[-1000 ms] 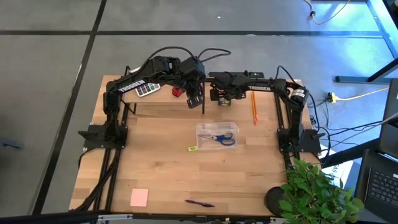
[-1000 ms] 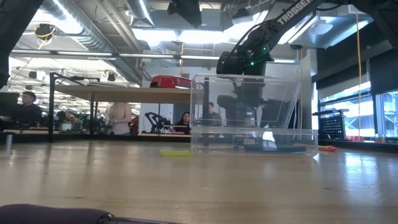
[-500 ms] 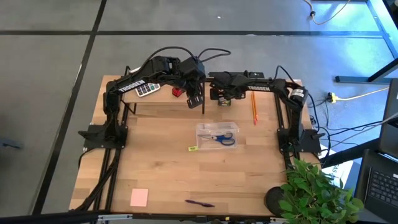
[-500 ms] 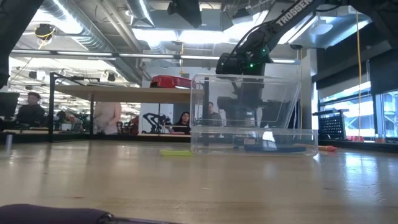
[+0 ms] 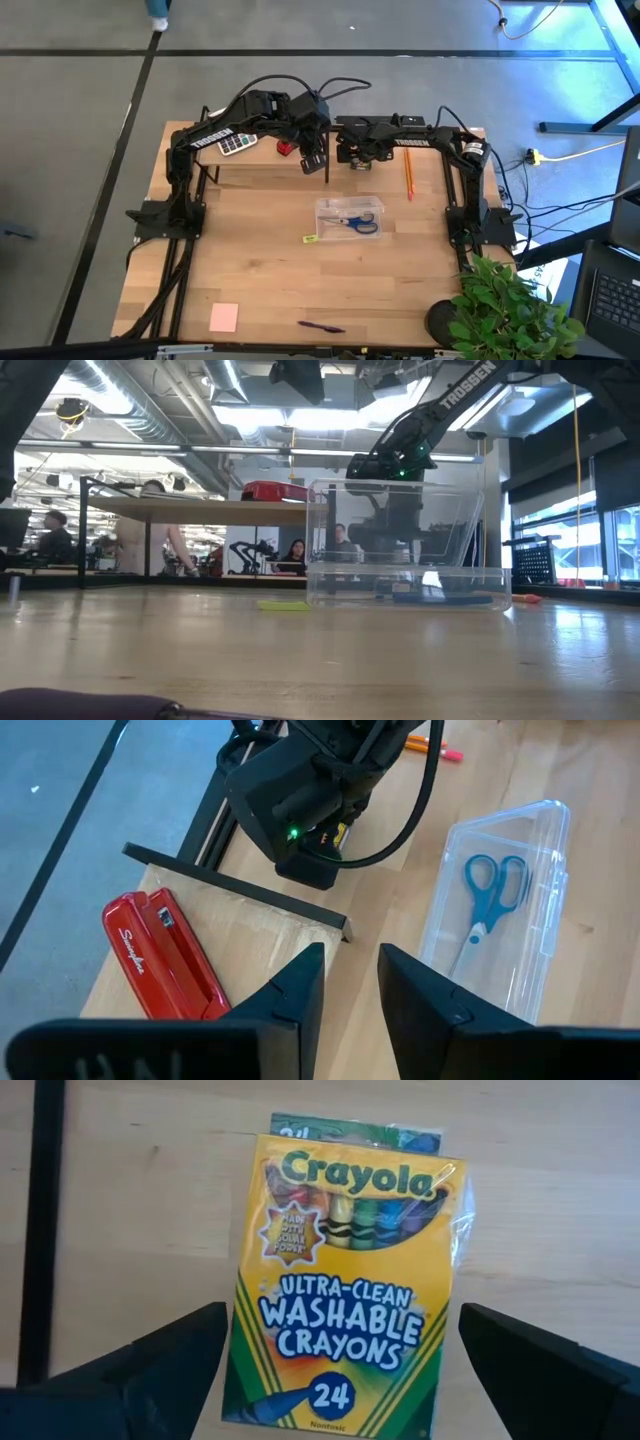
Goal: Pack school essentials
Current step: Put the yellow crayon box into the supply box
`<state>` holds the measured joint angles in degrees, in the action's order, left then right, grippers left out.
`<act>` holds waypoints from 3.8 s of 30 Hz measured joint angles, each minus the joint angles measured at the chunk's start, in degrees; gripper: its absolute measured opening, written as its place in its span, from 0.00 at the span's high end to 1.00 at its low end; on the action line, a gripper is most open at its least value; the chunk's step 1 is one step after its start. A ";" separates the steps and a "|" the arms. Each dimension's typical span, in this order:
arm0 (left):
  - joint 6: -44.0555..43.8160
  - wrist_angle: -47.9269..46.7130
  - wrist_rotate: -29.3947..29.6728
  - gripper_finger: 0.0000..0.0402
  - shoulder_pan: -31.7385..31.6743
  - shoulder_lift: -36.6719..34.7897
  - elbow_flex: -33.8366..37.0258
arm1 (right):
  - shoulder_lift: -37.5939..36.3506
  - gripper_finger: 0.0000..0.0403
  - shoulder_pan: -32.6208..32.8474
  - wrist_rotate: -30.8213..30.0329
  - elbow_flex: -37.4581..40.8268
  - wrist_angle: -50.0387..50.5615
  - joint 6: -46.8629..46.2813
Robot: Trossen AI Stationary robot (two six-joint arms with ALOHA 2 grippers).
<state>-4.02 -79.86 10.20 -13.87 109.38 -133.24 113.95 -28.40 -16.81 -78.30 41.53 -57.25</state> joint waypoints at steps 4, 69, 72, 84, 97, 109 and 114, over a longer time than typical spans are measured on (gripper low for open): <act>-0.01 -0.01 -0.01 0.78 0.02 0.00 0.00 | 0.38 0.01 0.02 -0.94 0.00 -0.09 -0.40; -0.01 0.01 -0.01 0.78 0.02 -0.01 0.00 | 4.17 0.18 0.04 1.97 -0.07 -2.24 0.80; -0.01 0.01 0.00 0.78 0.01 -0.01 0.00 | 4.17 0.18 0.04 2.04 -0.07 -2.22 0.90; -0.01 0.01 0.01 0.78 0.02 -0.02 0.01 | 4.20 0.18 0.02 1.60 -0.05 -2.56 5.57; -0.01 0.01 0.00 0.78 0.02 -0.02 0.01 | 4.22 0.18 -0.31 1.91 -0.07 -2.63 9.89; -0.01 0.01 0.01 0.78 0.00 -0.02 0.01 | 4.24 0.19 -0.31 1.73 -0.02 -2.29 9.74; 0.00 0.01 0.00 0.78 0.02 -0.02 0.01 | 4.24 0.19 -0.29 1.39 -0.02 -2.16 9.81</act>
<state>-4.02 -79.85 10.20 -13.85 109.36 -133.23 118.19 -28.69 -15.42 -78.32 39.37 -47.43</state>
